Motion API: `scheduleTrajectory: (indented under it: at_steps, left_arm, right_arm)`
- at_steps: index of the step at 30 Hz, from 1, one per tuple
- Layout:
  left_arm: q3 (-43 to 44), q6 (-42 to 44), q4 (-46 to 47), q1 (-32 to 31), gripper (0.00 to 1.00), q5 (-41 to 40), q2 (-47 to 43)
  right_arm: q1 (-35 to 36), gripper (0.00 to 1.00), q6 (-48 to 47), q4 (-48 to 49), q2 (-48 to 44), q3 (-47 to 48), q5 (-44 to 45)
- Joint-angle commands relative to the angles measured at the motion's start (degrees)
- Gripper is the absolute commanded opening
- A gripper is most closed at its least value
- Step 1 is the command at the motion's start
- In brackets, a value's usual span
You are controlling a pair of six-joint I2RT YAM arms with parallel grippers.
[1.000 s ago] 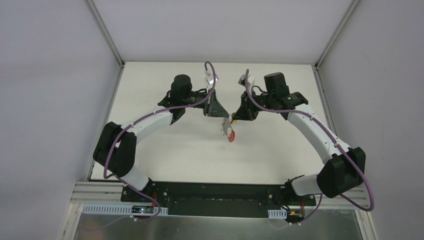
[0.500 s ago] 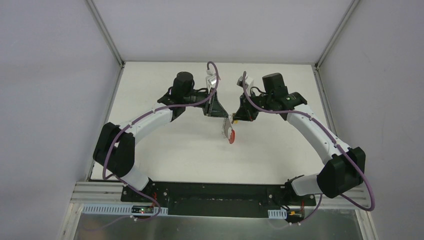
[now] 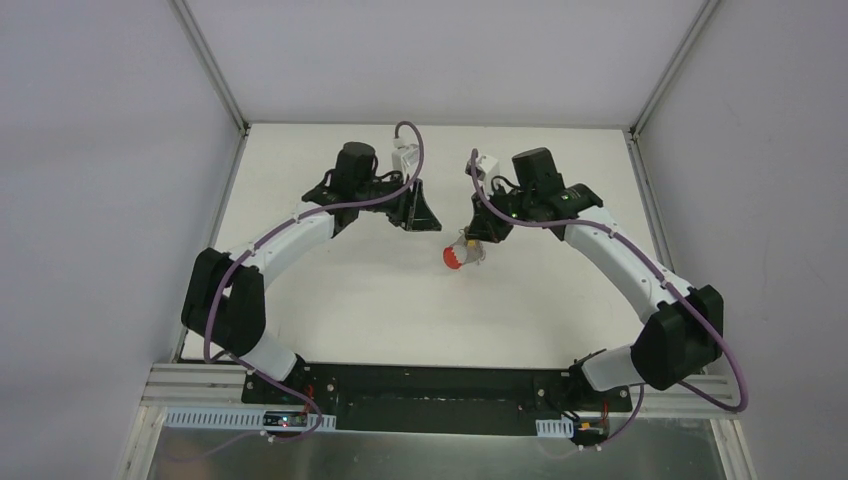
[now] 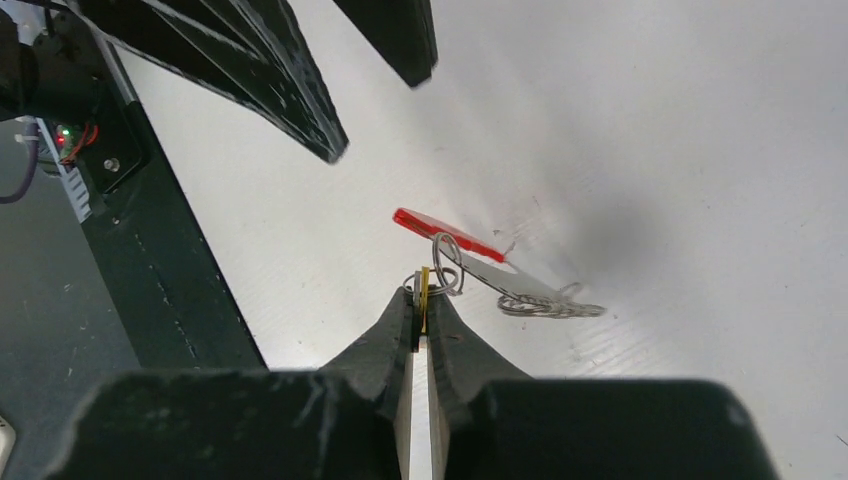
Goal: Put the keys on the keyring
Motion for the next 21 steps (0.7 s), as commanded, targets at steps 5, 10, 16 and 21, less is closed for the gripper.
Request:
scheduleTrajectory:
  at_steps: [5, 10, 16, 21]
  left_arm:
    - [4.3, 4.0, -8.6, 3.6, 0.56, -10.5, -4.2]
    - [5.8, 5.0, -11.8, 3.8, 0.59, -12.4, -3.7]
    - [8.6, 6.1, -15.6, 3.9, 0.61, -12.5, -2.1]
    - [8.7, 7.4, -16.4, 3.9, 0.61, -13.2, -2.3]
  right_arm:
    - [0.9, 0.0, -1.4, -1.6, 2.6, 3.4, 6.8]
    - [0.6, 0.0, -4.5, -6.0, 0.2, 0.2, 11.9]
    - [-2.3, 0.0, -8.3, -8.7, -4.0, -6.1, 18.3]
    - [-4.6, 0.0, -11.0, -9.7, -5.9, -10.4, 22.1]
